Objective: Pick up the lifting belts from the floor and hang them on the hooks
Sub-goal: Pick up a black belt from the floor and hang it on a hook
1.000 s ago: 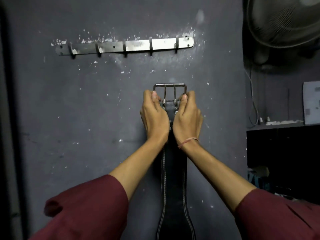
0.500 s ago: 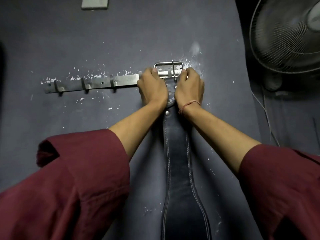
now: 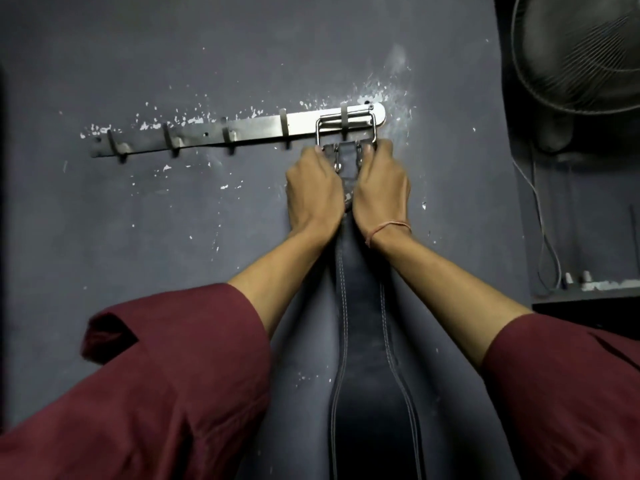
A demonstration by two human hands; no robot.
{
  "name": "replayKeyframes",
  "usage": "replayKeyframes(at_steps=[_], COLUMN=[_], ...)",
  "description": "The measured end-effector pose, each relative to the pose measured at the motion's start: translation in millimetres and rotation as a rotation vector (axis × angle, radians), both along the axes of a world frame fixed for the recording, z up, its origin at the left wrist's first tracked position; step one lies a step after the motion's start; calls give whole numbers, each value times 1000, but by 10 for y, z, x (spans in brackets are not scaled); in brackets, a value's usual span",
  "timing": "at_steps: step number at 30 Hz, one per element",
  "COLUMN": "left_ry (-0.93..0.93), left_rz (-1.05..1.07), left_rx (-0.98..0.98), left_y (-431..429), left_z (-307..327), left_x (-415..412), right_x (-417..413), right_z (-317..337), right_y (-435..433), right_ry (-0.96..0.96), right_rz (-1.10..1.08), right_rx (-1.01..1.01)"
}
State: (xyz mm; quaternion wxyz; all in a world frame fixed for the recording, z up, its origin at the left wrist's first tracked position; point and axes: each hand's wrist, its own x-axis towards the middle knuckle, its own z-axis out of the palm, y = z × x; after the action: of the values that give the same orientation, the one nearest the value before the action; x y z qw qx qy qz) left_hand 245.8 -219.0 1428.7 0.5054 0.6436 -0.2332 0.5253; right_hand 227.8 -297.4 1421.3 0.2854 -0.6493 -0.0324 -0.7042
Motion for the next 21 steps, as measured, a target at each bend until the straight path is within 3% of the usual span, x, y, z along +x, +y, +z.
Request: replayKeyframes(at_steps=[3, 6, 13, 21], left_ry=[27, 60, 207, 538], left_rz=[-126, -156, -245, -321], left_rx=[97, 227, 207, 219], left_y=[121, 300, 893, 1857], left_z=[-424, -942, -2386, -4362], left_x=[-69, -112, -487, -1365], right_x=[-41, -183, -853, -1876], right_z=[-434, -1118, -2581, -4419], right_y=[41, 103, 644, 1645], right_ry=[-24, 145, 237, 745], right_rz=[8, -122, -38, 285], right_rx=[34, 40, 181, 181])
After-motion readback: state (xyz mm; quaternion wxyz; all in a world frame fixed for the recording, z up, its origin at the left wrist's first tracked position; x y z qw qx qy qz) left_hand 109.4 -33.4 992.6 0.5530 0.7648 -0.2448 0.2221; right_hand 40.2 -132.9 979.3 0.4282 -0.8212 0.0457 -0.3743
